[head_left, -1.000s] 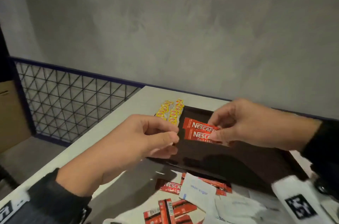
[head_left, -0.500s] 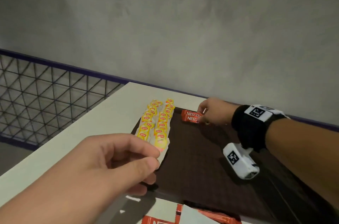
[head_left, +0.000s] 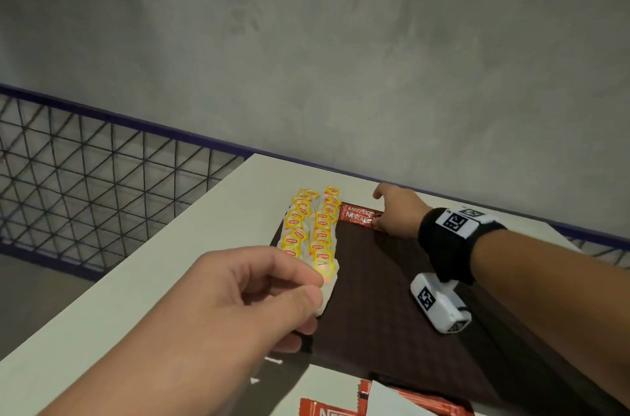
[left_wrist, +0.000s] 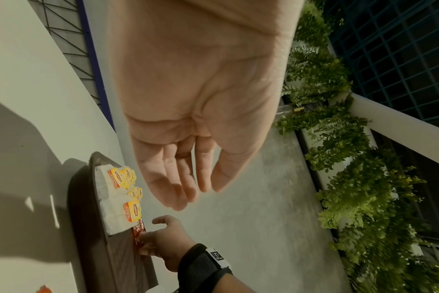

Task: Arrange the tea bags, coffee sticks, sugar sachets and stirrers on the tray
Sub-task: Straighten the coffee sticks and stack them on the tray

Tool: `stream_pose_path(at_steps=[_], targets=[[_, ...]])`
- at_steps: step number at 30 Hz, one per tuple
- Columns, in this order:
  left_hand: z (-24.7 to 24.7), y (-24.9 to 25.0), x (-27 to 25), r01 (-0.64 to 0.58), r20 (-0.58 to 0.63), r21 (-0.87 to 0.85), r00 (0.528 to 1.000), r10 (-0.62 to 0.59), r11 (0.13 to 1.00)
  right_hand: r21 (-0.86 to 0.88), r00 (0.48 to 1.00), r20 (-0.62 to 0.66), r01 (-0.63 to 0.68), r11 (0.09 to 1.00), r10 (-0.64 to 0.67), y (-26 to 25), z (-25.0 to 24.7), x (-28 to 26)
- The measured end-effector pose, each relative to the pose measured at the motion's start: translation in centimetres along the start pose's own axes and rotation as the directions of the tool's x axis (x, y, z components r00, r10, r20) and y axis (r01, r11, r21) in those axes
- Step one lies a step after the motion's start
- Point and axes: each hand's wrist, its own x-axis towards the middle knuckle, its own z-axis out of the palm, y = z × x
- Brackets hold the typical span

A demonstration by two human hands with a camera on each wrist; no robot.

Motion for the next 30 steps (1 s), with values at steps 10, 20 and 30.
stream_pose_path(at_steps=[10,20,30], targets=[[0.20,0.07,-0.03,0.002,-0.007,-0.013,1.000,-0.002,1.000,-0.054,1.000,0.000,-0.022,0.998,0.022,0.02,-0.09,-0.06],[0.21,-0.29,0.16,0.004,-0.024,-0.016,1.000,-0.004,1.000,-0.043,0.999,0.023,0.037,0.998,-0.036,0.55,-0.10,-0.39],[0.31,-0.57,0.18,-0.020,-0.022,0.006,1.000,0.020,1.000,-0.116,0.991,0.051,0.131,0.985,-0.126,0.29,-0.10,-0.51]])
